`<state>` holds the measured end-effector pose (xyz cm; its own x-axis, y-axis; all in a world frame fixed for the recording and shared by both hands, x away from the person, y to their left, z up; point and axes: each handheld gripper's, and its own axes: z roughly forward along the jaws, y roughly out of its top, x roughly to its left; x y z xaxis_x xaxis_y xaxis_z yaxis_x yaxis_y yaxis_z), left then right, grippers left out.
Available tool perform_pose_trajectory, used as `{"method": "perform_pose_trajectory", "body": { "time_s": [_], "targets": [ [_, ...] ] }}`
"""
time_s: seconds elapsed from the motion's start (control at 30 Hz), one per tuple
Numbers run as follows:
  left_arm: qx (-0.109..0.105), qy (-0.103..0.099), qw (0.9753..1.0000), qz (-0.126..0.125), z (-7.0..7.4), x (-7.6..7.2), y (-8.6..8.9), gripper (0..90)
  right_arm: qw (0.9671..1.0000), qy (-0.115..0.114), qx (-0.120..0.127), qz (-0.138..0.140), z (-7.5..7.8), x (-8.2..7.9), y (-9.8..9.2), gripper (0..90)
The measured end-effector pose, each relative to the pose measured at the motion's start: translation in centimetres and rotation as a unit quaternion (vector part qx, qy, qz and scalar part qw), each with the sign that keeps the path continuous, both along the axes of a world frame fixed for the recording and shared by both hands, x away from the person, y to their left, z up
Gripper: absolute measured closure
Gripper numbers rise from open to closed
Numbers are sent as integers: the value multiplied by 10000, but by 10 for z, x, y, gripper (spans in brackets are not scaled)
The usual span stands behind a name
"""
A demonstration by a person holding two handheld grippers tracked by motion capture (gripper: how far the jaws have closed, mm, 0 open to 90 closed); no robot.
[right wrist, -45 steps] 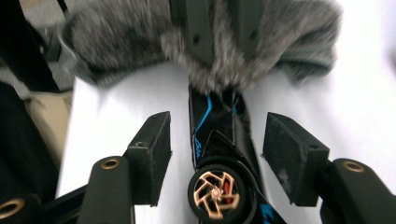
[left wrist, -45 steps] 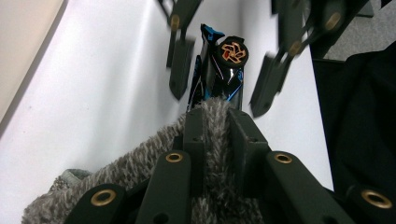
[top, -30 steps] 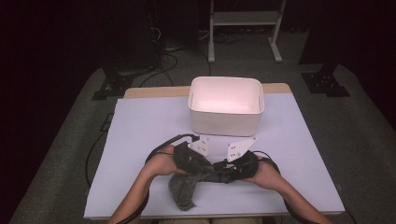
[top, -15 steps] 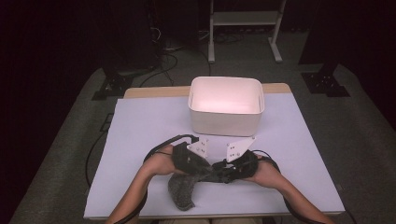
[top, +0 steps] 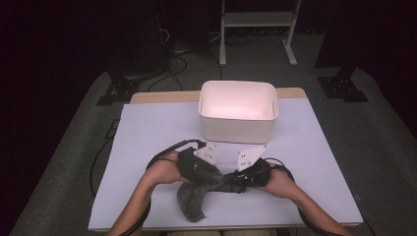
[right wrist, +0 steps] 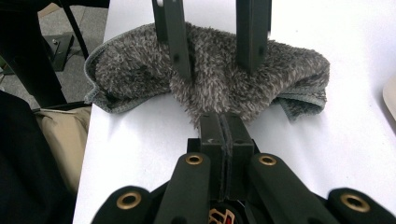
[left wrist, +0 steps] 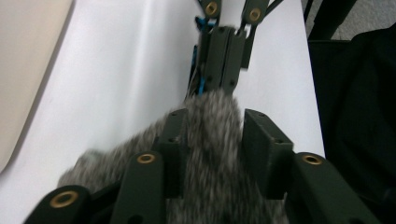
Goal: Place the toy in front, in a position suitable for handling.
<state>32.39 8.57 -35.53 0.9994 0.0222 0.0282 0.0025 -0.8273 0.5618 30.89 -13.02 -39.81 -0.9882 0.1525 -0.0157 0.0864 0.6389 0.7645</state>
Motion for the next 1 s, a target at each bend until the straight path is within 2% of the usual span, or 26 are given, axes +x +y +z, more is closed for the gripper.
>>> {"method": "perform_pose_trajectory", "body": {
  "time_s": [0.13,0.23,0.3,0.47,0.53,0.6,0.7,0.77,0.9,1.0],
  "targets": [
    [77,80,9999,86,-4,0,6,593,10000,2,47,-21,-1,0,-2,880],
    [145,85,9998,72,-9,0,5,686,10000,-5,55,-52,-1,-1,-3,838],
    [132,88,9999,67,-11,0,5,730,9999,75,96,-31,0,-1,-8,679],
    [83,3,9998,186,-12,-2,6,785,9997,42,104,-228,-3,-8,-30,388],
    [85,-36,9997,213,-11,-3,6,810,9994,30,161,-313,-11,-10,-38,374],
    [111,-136,9996,209,-9,-4,5,825,9985,67,416,-355,-14,-10,-42,385],
    [160,-178,9996,170,-5,-5,5,826,9981,-81,383,-486,-13,-11,-41,355],
    [146,-179,9996,175,-3,-5,6,826,9977,-34,455,-510,-14,-11,-45,326],
    [91,-135,9998,116,-1,-2,3,827,9975,9,241,-663,-24,-8,-51,288],
    [-8,-45,10000,45,1,-1,-6,827,9976,146,62,-676,-36,-6,-49,380]
  ]
}}
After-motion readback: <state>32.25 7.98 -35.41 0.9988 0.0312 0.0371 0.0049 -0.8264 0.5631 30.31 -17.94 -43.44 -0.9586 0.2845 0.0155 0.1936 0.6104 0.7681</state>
